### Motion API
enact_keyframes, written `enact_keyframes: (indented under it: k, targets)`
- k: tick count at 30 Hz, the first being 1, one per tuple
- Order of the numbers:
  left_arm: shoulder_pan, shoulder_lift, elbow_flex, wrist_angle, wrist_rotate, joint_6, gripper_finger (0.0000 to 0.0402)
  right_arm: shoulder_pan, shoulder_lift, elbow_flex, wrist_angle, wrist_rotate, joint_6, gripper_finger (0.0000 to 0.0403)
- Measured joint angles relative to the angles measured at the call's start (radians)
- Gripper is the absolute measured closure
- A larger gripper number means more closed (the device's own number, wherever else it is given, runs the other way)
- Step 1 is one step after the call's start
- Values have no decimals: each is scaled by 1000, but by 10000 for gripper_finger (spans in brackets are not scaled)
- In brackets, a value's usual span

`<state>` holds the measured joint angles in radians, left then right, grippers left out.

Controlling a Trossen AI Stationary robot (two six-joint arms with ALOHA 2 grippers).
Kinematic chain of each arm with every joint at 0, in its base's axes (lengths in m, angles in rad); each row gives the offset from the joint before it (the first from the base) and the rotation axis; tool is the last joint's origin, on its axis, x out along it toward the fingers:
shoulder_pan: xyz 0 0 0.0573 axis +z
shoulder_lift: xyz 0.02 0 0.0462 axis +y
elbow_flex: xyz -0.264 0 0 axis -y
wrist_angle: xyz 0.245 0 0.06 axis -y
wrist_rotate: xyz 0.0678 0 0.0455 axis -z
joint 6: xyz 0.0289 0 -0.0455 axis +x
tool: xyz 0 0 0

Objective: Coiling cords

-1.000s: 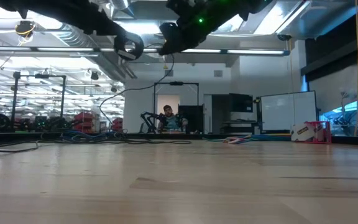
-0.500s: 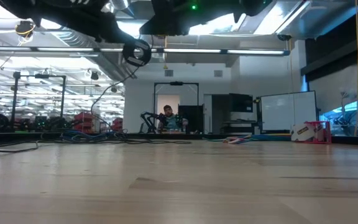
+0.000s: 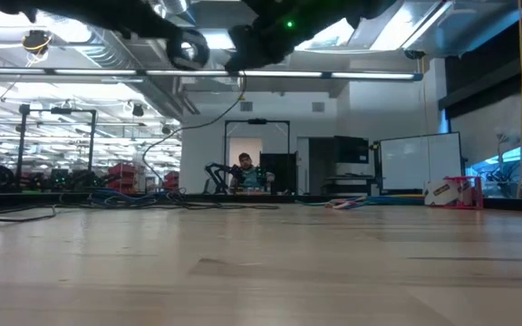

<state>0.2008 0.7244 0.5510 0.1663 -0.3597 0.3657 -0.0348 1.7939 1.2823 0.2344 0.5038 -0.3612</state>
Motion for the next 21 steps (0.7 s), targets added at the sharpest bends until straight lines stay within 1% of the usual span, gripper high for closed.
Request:
enact_keyframes:
  k: [5,9,17,21]
  targets:
    - [-6,-87,0,-38,1,-53,396,-9,-1,0,-49,-44,68,400]
    - [-3,-129,0,-55,0,-72,396,-10,-1,0,-72,-70,91,400]
    - [13,-157,0,-69,-21,-98,396,-11,-1,0,-99,-70,98,400]
    - [13,-158,-1,-42,-20,-122,396,-11,2,0,-112,-71,118,400]
